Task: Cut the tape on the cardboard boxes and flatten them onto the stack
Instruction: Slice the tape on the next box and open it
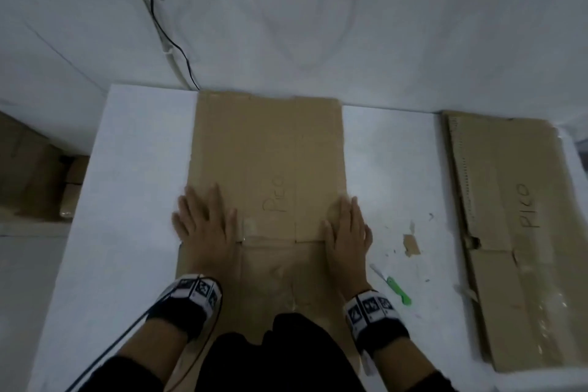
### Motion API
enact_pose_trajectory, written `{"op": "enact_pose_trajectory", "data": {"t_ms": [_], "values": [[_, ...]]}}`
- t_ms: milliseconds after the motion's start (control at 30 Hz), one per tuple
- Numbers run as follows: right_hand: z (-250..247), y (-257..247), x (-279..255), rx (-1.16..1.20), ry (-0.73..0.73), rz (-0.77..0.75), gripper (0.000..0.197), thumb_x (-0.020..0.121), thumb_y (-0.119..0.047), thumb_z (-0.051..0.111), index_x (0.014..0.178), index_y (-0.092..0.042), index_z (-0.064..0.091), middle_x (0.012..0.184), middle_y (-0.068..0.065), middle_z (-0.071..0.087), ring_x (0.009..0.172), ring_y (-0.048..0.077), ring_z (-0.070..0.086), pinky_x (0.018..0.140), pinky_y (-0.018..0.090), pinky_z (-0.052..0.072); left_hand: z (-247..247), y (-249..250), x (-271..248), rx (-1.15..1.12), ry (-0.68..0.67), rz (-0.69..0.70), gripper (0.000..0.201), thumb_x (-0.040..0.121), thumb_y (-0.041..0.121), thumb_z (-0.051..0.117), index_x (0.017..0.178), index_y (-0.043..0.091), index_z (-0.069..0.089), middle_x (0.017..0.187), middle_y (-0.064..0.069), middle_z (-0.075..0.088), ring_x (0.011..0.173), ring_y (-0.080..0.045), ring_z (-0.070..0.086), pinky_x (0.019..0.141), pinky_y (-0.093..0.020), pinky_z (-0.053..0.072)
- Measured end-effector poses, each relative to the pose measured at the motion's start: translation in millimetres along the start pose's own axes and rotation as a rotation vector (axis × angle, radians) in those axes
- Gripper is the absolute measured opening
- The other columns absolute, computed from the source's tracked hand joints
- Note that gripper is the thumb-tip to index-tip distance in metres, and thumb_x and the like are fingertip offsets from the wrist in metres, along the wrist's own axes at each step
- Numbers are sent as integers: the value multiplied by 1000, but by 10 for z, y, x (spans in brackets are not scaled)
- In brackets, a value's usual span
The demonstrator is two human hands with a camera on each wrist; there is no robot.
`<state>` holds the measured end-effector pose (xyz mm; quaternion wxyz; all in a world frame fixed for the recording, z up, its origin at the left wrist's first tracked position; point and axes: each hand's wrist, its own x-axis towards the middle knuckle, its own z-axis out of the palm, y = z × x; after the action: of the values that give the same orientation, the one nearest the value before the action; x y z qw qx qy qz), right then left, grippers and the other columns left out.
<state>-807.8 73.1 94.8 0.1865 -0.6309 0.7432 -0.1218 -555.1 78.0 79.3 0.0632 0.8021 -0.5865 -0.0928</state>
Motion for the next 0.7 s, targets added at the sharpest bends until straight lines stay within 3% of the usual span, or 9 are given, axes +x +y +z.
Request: {"op": "enact_pose_trajectory", "data": {"t_ms": [67,133,233,300,400,467,600,667,700], "values": [[2,-10,-175,45,55,154,61,99,-49,45,150,-16,34,151,9,36,134,29,35,107,49,27,-48,26,-184,-43,-20,-114,66,99,48,35,151,8,24,149,-32,25,129,-48,35,104,-58,28],[-30,-58,-220,110,87,276,58,94,-47,57,141,-15,44,137,12,46,123,33,43,101,49,32,-165,93,-229,-190,-5,-273,75,94,53,47,147,2,27,141,-31,33,122,-46,39,99,-56,31],[-86,-48,-131,312,69,381,55,86,-40,71,128,-11,52,125,12,56,115,33,51,100,47,36,-406,193,-79,-408,-61,-592,93,69,47,81,138,7,33,135,-24,38,122,-38,38,101,-49,30],[-155,-7,-35,406,26,413,55,80,-40,77,122,-12,56,119,10,61,112,31,56,99,45,43,-532,104,87,-480,-142,-781,93,54,41,91,125,6,43,128,-22,48,117,-35,46,98,-44,36],[-285,20,-44,344,-37,401,57,77,-40,79,121,-13,54,120,11,49,115,29,46,94,40,42,-632,-200,96,-594,-381,-575,79,68,49,81,122,-1,51,121,-19,58,109,-35,56,87,-36,45],[-330,26,-163,417,-48,404,50,82,-31,76,118,-15,46,118,11,41,107,27,44,86,36,43,-715,-368,-89,-751,-430,-431,64,85,38,70,132,5,41,127,-15,54,113,-34,53,92,-36,42],[-323,13,-617,640,0,369,25,99,-17,54,112,-15,33,91,11,57,80,27,57,58,30,42,-708,-551,-624,-959,-351,-235,55,96,27,57,145,21,32,136,-5,49,123,-28,48,101,-36,35],[-296,0,-860,643,47,357,22,102,-16,48,120,-14,37,92,8,59,79,25,58,58,28,42,-695,-574,-889,-972,-278,-217,55,96,30,56,146,24,33,135,-4,50,120,-26,49,100,-36,36],[-291,-4,-966,636,57,345,26,103,-17,46,127,-12,40,100,7,61,85,24,59,65,28,45,-701,-565,-993,-988,-245,-210,55,96,31,56,146,25,33,135,-4,51,117,-24,50,100,-36,37]]}}
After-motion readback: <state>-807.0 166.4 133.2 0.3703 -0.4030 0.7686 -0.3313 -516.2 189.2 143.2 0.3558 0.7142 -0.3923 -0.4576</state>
